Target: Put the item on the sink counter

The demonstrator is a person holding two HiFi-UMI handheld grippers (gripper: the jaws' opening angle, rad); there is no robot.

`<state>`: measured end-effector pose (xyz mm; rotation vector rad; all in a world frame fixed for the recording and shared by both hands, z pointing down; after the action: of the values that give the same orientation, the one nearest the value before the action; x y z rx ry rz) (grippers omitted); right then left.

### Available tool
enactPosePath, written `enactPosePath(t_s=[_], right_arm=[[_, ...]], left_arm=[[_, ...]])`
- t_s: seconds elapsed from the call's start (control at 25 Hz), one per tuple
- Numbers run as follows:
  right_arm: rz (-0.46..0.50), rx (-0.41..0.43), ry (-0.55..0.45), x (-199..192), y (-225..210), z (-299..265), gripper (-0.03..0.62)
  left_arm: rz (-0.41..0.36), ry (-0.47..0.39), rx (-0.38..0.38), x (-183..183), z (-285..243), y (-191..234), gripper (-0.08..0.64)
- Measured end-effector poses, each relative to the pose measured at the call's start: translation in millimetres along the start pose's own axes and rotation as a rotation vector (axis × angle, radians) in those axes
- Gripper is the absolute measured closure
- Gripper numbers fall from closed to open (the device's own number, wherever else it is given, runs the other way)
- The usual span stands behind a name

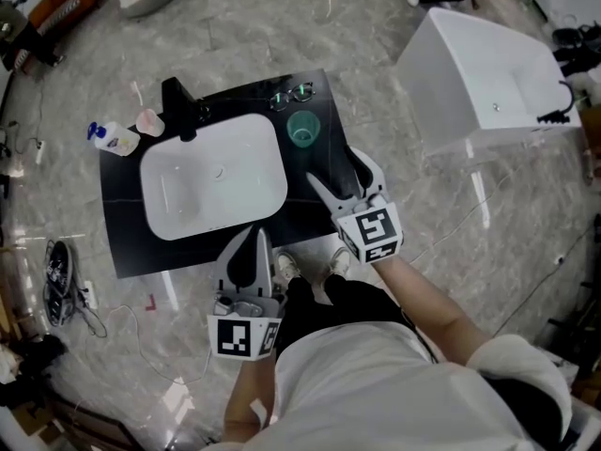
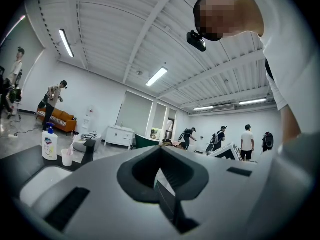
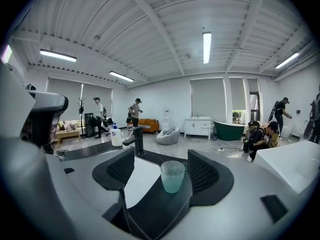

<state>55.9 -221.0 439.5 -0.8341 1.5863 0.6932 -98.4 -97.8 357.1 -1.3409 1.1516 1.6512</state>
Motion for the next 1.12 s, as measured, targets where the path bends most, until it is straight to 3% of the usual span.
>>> enactPosePath(t_s=[0.36, 0.84, 1.12], right_arm=[[0.006, 0.001, -0.027, 19, 0, 12, 0.305], [0.016, -0.01, -0.037, 39, -12, 28, 0.328], [0.016, -0.004, -0.093, 52, -14, 26, 0.353]], left_arm=[[-0.023, -0.028, 0.0, 16, 3, -11, 0.558], [-0.038, -0.054, -0.015, 26, -3, -26, 0.558], [-0.042, -0.066, 0.006, 31, -4, -22, 0.558]])
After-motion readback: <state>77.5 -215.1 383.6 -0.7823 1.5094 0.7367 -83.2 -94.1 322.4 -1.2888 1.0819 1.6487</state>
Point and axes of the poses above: the fingertips, and each gripper's own axes: z backward along the fingers, y to its left, x out of its top, the point moved 4 cm from there along z, backward along the fingers, and after that the axes turned 4 degrees about -y, right-handed, at the moved point
